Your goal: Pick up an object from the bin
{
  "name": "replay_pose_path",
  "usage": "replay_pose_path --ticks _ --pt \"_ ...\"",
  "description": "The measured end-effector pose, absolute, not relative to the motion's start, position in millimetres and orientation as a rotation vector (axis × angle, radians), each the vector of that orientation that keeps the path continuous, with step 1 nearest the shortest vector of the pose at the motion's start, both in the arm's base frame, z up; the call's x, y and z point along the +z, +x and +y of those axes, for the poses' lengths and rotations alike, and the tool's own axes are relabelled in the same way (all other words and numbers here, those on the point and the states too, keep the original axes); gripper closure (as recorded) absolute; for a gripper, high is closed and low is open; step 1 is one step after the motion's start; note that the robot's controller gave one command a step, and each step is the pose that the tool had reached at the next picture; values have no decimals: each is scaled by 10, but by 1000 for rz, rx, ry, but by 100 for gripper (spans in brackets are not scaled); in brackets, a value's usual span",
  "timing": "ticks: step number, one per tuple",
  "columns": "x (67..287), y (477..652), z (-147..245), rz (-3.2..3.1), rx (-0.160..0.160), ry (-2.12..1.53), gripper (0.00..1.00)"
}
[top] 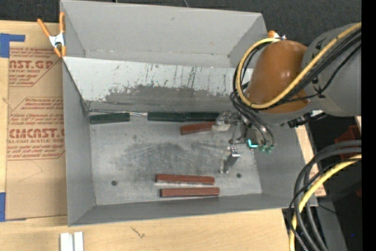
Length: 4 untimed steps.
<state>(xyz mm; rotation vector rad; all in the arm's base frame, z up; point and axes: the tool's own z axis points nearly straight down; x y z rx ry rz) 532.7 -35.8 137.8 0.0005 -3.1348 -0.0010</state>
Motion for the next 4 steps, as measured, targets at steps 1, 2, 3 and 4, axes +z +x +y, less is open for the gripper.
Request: replay_pose_path --ticks 1,2,3,4 --pt "1414 5347 -358 -3142 0 1 100" --pt "1414 5346 -358 -3142 0 1 0" --pt "1414 5346 -358 -3142 0 1 0" --pt "797 4912 92 -3151 3 54 100"
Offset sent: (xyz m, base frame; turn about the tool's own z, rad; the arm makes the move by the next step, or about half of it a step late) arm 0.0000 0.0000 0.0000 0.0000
